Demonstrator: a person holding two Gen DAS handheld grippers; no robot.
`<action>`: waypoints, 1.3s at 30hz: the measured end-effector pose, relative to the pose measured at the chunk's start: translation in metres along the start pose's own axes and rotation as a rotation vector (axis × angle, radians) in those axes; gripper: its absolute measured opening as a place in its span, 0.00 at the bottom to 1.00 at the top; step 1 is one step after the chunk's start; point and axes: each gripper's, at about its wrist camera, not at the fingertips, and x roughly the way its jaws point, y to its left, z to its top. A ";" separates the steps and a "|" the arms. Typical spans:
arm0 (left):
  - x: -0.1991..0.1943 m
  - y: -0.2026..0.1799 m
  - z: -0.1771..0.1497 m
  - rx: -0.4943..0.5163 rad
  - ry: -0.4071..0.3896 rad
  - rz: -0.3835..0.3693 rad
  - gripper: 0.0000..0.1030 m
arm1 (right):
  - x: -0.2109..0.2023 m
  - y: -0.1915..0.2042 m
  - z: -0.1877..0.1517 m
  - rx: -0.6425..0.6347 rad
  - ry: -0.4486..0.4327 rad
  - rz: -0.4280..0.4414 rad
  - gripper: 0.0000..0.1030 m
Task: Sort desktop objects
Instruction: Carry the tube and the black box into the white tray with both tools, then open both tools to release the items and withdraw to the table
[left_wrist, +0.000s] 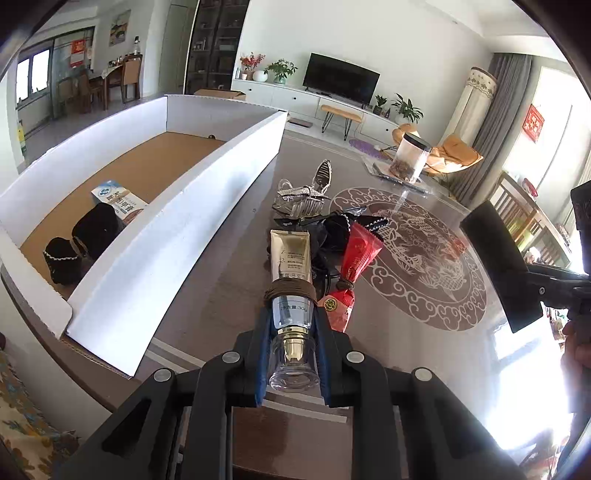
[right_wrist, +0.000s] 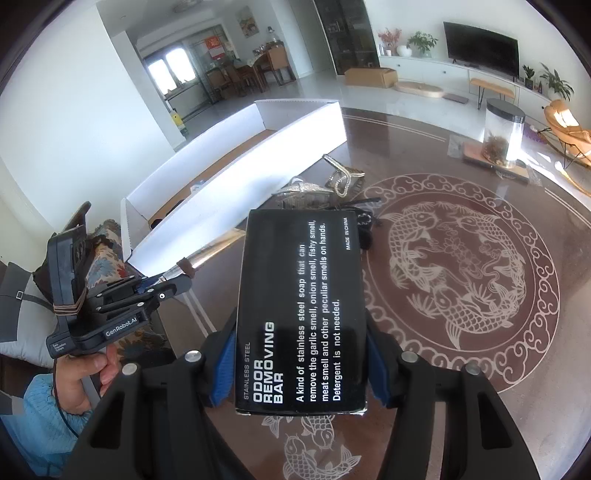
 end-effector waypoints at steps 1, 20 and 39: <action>-0.007 0.004 0.002 -0.014 -0.017 -0.003 0.20 | 0.000 0.004 0.003 -0.003 -0.003 0.008 0.57; -0.023 0.210 0.121 -0.270 -0.064 0.284 0.20 | 0.178 0.185 0.200 -0.263 0.019 0.153 0.57; -0.024 0.145 0.102 -0.238 -0.166 0.353 0.81 | 0.140 0.137 0.158 -0.258 -0.093 0.096 1.00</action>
